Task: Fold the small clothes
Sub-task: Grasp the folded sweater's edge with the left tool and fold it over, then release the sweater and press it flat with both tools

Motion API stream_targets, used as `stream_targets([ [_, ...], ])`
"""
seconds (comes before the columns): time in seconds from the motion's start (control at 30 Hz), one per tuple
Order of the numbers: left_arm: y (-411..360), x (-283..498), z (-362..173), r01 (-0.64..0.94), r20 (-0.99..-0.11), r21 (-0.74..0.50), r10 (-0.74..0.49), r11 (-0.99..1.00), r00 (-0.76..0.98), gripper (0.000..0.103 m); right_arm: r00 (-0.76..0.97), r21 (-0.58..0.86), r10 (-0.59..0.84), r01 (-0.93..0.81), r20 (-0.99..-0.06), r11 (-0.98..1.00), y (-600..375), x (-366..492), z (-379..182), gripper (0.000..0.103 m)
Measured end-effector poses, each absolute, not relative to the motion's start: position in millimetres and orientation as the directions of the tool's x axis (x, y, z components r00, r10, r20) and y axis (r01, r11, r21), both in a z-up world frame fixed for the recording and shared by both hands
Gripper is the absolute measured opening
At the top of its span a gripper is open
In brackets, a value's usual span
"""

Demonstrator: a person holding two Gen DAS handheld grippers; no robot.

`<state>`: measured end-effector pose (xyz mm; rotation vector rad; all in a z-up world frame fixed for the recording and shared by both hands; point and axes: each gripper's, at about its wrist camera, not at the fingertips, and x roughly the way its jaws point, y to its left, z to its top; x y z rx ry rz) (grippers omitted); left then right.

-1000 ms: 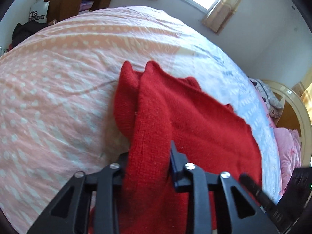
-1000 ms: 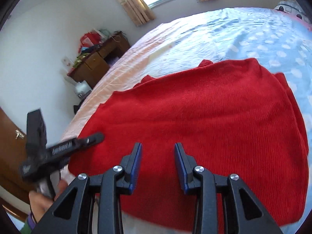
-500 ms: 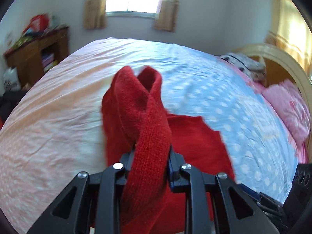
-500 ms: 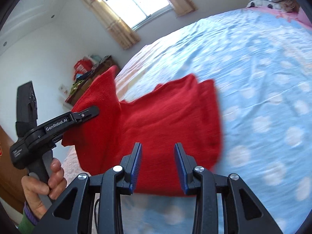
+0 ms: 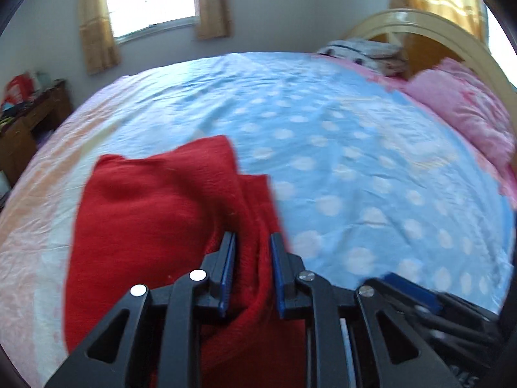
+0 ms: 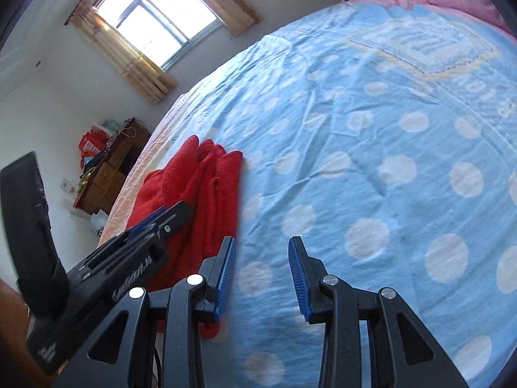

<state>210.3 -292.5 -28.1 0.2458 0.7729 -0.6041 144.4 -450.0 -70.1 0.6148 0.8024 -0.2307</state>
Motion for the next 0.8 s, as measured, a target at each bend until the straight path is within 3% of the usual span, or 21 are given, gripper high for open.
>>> stream_targets([
  [0.13,-288,206,-28,0.616,-0.705,-0.027,-0.452,0.787,0.547,0.027,0.686,0.425,0.038,0.405,-0.726,0.809,-446,142,-69,0.036],
  [0.27,-256,199,-16,0.660,-0.692,-0.164,-0.563,0.733,0.452,0.075,0.708,0.407,0.009,0.396,-0.706,0.823,-448,137,-61,0.036],
  [0.37,-215,181,-1,0.669,-0.651,-0.167,-0.590,0.724,0.477,0.097,0.748,0.435,0.005,0.381,-0.664,0.816,-453,130,-46,0.036],
  [0.4,-202,178,2,0.660,-0.643,-0.164,-0.587,0.733,0.492,0.101,0.767,0.470,0.034,0.356,-0.641,0.808,-455,129,-40,0.044],
  [0.43,-184,178,6,0.639,-0.630,-0.170,-0.581,0.750,0.515,0.102,0.785,0.508,0.071,0.326,-0.616,0.797,-455,130,-34,0.057],
  [0.5,-162,187,7,0.594,-0.627,-0.192,-0.564,0.781,0.538,0.103,0.816,0.579,0.149,0.256,-0.559,0.774,-451,139,-23,0.068],
  [0.63,-118,232,-3,0.415,-0.666,-0.302,-0.501,0.859,0.553,0.103,0.769,0.568,0.242,0.185,-0.592,0.802,-425,186,-18,0.068],
  [0.7,-102,246,-10,0.346,-0.659,-0.380,-0.513,0.858,0.550,0.102,0.710,0.512,0.226,0.216,-0.667,0.832,-409,212,-31,0.068],
  [0.8,-92,264,-21,0.294,-0.668,-0.419,-0.511,0.859,0.541,0.102,0.689,0.466,0.196,0.230,-0.698,0.854,-399,233,-46,0.068],
])
